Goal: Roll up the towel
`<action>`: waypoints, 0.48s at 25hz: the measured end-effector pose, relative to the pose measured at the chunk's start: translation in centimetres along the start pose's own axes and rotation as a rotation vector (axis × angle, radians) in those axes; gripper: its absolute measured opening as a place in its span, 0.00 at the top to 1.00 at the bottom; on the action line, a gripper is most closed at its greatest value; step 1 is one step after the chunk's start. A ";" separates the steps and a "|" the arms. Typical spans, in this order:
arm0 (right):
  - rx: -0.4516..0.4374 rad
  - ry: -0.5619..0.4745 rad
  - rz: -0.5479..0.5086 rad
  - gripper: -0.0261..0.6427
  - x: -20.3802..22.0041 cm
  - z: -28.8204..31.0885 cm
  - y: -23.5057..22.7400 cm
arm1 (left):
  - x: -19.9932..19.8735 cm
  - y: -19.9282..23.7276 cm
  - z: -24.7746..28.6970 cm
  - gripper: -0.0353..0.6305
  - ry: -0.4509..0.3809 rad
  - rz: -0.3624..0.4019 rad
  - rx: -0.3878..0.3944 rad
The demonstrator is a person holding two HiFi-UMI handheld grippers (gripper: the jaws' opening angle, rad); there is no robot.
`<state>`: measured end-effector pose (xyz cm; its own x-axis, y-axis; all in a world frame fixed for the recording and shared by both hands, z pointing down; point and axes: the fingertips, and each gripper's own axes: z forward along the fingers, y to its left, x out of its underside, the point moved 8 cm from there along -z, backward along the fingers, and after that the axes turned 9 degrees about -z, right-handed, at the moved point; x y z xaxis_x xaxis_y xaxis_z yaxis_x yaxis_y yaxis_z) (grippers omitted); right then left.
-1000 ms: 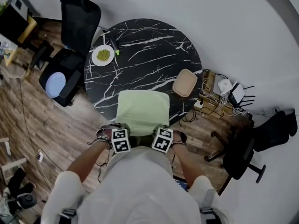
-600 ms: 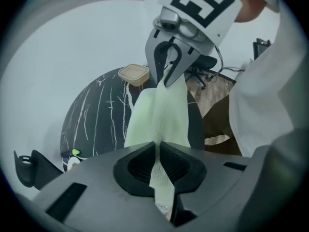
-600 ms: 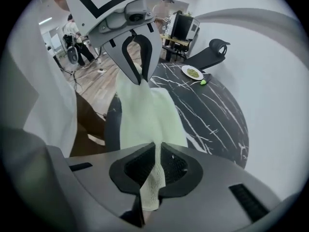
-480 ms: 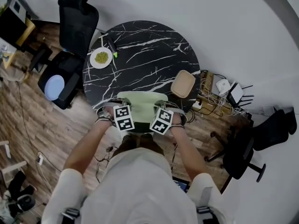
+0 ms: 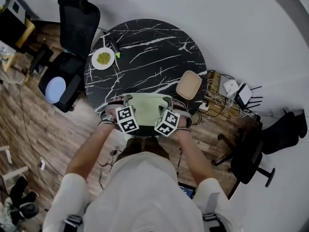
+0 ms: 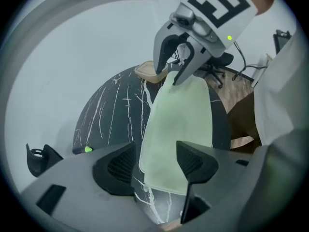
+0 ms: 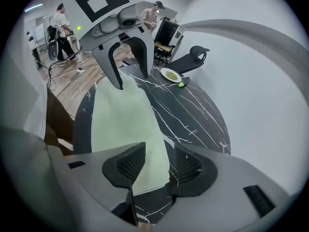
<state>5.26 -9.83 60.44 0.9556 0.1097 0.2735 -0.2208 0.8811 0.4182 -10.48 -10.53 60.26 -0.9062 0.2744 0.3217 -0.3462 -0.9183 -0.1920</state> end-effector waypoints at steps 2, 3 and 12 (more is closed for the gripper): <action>0.003 0.001 0.008 0.72 0.1 -0.2 -0.1 | 0.1 0.1 0.0 0.55 -0.006 -0.020 0.001; 0.006 -0.001 0.011 0.71 0.1 -0.3 -0.2 | 0.1 0.0 0.0 0.55 -0.008 -0.028 0.002; 0.059 -0.034 0.081 0.69 0.8 -1.8 0.4 | 1.1 -0.1 -1.2 0.54 -0.079 -0.139 -0.036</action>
<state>6.27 -8.55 59.23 0.9272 0.1626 0.3374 -0.3090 0.8412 0.4438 -11.74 -9.84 59.49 -0.8277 0.3729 0.4194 -0.4764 -0.8619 -0.1737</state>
